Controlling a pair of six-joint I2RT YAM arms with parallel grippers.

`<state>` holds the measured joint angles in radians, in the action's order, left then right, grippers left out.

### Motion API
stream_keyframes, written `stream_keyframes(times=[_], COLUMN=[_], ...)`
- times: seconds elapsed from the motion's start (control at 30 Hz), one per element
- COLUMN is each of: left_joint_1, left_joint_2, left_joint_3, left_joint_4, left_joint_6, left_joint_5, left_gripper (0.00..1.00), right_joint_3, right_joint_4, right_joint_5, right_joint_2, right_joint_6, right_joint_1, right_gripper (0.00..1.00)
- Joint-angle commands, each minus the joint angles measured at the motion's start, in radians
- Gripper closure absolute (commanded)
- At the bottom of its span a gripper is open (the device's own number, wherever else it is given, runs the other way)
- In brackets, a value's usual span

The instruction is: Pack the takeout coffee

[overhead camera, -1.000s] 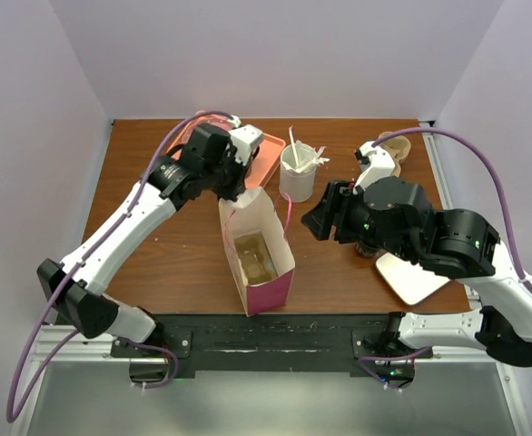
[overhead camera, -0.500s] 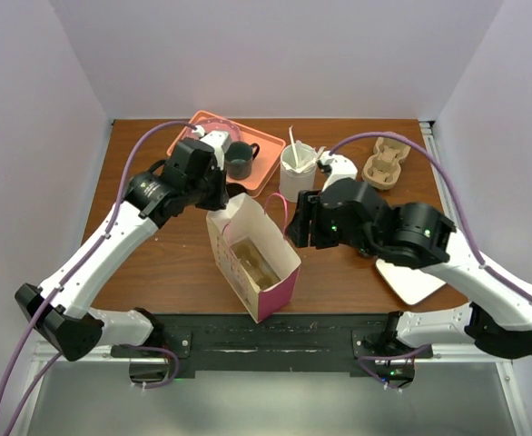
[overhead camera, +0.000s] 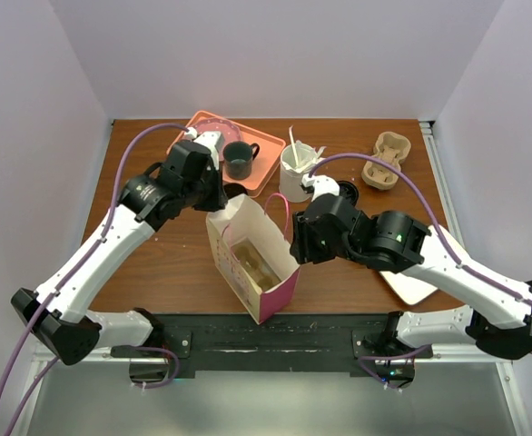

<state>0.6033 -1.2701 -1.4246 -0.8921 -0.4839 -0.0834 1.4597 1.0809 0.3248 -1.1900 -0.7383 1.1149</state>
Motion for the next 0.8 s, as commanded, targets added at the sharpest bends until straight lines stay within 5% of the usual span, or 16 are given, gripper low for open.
stream_keyframes(times=[0.0, 0.23, 0.4, 0.6, 0.77], left_joint_1=[-0.004, -0.005, -0.004, -0.004, -0.013], left_joint_2=[0.035, 0.061, 0.075, 0.098, 0.094], left_joint_3=[0.007, 0.013, 0.03, -0.005, -0.039], left_joint_4=[0.015, 0.013, 0.019, -0.004, -0.048], left_joint_6=[-0.047, -0.071, -0.096, -0.102, 0.002], left_joint_5=[-0.001, -0.001, 0.014, -0.013, -0.033], left_gripper=[1.0, 1.0, 1.0, 0.99, 0.68], right_joint_3=[-0.022, -0.032, -0.022, 0.057, 0.102], right_joint_4=[-0.052, -0.099, -0.118, -0.125, -0.164], right_joint_5=[-0.033, -0.075, -0.086, 0.023, -0.003], right_joint_2=[0.007, -0.019, -0.039, -0.071, -0.111], right_joint_6=[0.051, 0.112, 0.157, 0.342, 0.51], right_joint_1=[0.005, 0.003, 0.005, -0.004, -0.065], right_gripper=[0.58, 0.74, 0.99, 1.0, 1.0])
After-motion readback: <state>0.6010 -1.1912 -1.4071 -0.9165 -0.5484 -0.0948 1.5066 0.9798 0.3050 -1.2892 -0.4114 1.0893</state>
